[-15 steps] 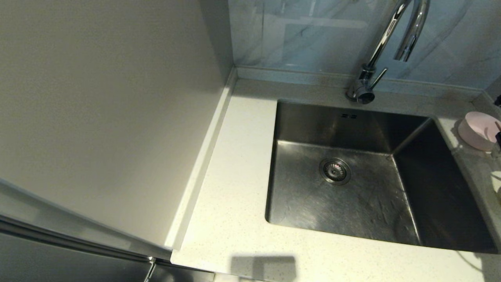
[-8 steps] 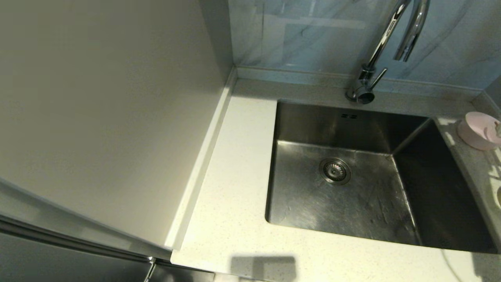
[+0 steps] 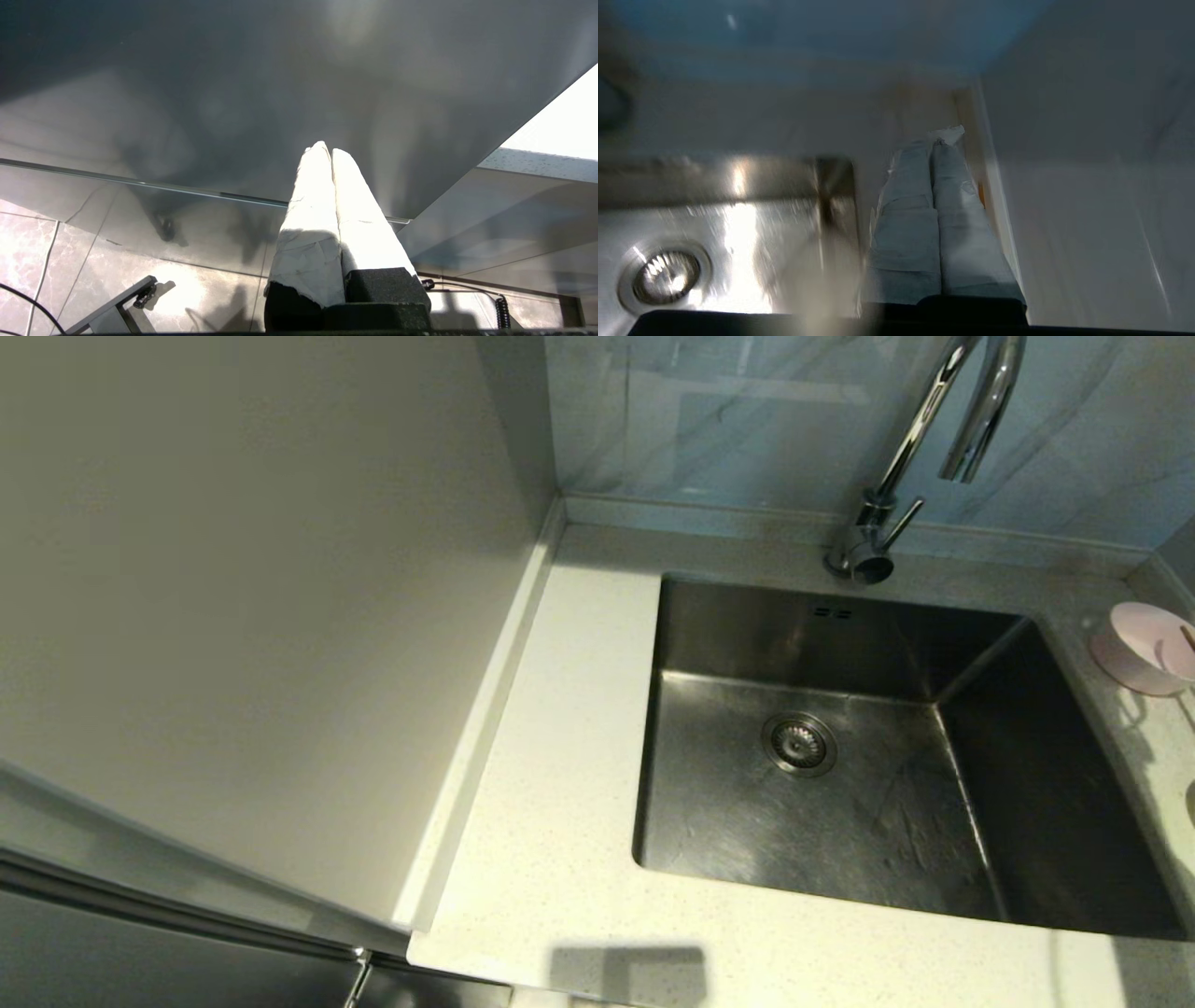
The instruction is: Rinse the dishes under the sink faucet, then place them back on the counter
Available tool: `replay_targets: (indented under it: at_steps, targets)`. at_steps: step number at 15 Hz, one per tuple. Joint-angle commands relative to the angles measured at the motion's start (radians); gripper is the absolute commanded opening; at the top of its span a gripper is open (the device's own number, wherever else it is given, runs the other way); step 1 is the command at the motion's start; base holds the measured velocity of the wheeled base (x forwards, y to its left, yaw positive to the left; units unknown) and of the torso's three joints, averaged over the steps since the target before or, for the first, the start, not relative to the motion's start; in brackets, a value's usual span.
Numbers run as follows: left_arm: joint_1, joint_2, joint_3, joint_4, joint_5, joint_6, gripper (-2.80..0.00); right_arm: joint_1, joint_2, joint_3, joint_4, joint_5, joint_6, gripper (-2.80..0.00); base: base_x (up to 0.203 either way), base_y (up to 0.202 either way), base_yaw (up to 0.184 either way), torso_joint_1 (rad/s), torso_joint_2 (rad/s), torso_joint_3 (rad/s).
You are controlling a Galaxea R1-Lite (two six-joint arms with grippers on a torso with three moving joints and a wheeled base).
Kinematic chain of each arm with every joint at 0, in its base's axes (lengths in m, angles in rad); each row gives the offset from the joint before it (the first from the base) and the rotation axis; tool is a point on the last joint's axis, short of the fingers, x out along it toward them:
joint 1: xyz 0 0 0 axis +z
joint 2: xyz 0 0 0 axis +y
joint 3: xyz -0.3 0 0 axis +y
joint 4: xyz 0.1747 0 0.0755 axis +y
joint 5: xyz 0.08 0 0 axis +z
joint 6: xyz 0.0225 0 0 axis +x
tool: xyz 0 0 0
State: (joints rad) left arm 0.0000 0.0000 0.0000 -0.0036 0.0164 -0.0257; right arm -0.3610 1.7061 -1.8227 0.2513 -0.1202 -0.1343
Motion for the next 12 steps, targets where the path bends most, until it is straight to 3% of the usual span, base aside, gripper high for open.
replay_targets:
  at_steps: [1, 4, 8, 12]
  targets:
    - [0.000, -0.003, 0.000, -0.001, 0.001, 0.000, -2.80, 0.028, -0.110, 0.141, -0.156, -0.001, 0.001, -2.80, 0.000, 0.000, 0.000, 0.000, 0.00, 0.000]
    - [0.000, -0.003, 0.000, -0.001, 0.001, 0.000, -2.80, 0.059, -0.301, 0.438, -0.289, 0.000, 0.000, -2.80, 0.000, 0.000, 0.000, 0.000, 0.00, 0.000]
    - [0.000, -0.003, 0.000, -0.001, 0.001, 0.000, -2.80, 0.105, -0.599, 0.941, -0.422, 0.006, -0.028, -2.80, 0.000, 0.000, 0.000, 0.000, 0.00, 0.000]
    - [0.000, -0.003, 0.000, -0.001, 0.001, 0.000, -2.80, 0.178, -0.903, 1.411, -0.670, 0.019, -0.078, -2.80, 0.000, 0.000, 0.000, 0.000, 0.00, 0.000]
